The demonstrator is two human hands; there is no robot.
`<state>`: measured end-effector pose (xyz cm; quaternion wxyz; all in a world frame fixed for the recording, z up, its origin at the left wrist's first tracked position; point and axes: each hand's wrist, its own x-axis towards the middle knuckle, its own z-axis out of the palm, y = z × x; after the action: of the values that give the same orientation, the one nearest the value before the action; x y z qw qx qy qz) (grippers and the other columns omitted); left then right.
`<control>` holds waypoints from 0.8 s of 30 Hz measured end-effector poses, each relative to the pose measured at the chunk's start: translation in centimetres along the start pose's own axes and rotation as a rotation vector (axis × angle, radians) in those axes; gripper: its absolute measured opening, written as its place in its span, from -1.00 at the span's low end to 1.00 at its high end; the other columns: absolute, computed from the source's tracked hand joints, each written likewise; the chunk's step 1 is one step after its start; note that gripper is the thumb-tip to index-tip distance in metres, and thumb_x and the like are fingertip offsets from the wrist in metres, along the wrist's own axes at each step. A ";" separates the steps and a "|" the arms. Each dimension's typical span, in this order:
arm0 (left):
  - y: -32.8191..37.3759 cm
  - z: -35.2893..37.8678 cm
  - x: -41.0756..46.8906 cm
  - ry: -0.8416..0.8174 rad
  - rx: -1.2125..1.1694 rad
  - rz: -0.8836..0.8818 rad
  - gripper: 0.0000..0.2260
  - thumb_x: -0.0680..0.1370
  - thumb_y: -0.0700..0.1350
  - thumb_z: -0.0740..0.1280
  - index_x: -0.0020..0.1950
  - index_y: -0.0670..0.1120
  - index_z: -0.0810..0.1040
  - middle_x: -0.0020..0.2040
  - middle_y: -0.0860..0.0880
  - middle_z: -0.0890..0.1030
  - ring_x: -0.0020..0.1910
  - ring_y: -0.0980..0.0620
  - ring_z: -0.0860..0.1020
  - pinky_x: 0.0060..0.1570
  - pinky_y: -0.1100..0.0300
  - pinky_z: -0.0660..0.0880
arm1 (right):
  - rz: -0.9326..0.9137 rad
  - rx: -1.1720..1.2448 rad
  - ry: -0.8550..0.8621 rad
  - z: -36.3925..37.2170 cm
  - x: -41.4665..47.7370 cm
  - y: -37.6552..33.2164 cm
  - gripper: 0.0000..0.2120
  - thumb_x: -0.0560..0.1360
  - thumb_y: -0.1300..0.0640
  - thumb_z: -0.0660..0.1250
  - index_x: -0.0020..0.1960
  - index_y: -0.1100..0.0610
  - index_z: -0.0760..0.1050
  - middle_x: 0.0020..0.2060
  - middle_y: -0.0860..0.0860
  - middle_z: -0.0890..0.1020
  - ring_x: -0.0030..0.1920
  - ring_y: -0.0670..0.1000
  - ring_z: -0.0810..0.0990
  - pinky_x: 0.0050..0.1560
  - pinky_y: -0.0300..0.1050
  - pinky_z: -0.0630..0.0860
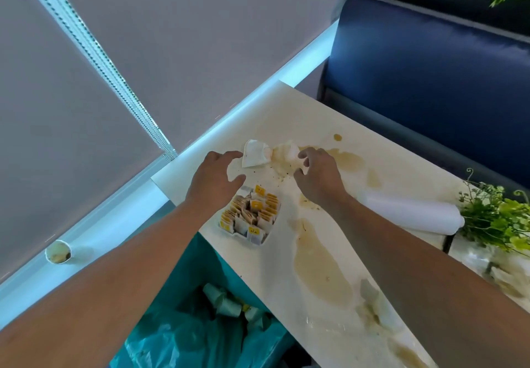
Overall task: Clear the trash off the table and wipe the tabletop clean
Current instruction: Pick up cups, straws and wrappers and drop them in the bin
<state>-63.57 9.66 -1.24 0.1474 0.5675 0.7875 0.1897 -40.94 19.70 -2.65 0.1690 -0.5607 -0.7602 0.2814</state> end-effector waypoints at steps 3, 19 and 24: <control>-0.4 1.8 2.8 -0.020 0.008 0.001 -0.55 0.57 0.11 0.41 0.44 0.23 0.43 0.22 -0.03 0.47 0.01 -0.02 0.58 0.12 0.10 0.50 | 0.007 -0.038 -0.039 0.9 2.5 1.9 -0.59 0.56 0.11 0.34 0.39 0.05 0.45 0.24 0.06 0.48 0.29 0.15 0.41 0.25 0.06 0.50; -1.8 9.2 12.3 -0.139 0.149 -0.049 -0.34 0.45 0.37 0.39 0.50 0.23 0.33 0.35 -0.06 0.42 0.31 -0.13 0.48 0.25 0.00 0.46 | -0.100 -0.251 -0.060 5.9 11.1 5.7 -0.50 0.58 -0.01 0.26 0.51 -0.02 0.31 0.21 0.09 0.41 0.20 0.15 0.35 0.14 0.07 0.52; -1.3 10.3 13.7 -0.115 0.136 -0.109 -0.29 0.41 0.46 0.34 0.50 0.28 0.26 0.41 -0.09 0.42 0.39 -0.17 0.42 0.27 -0.10 0.45 | -0.114 -0.272 -0.086 6.7 12.4 5.8 -0.47 0.57 -0.08 0.29 0.51 -0.11 0.29 0.24 0.10 0.42 0.23 0.16 0.34 0.15 0.08 0.50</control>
<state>-64.31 23.67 -11.15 0.1637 0.5425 0.8186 0.0944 -44.32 31.09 -12.24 0.0745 -0.5219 -0.8283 0.1898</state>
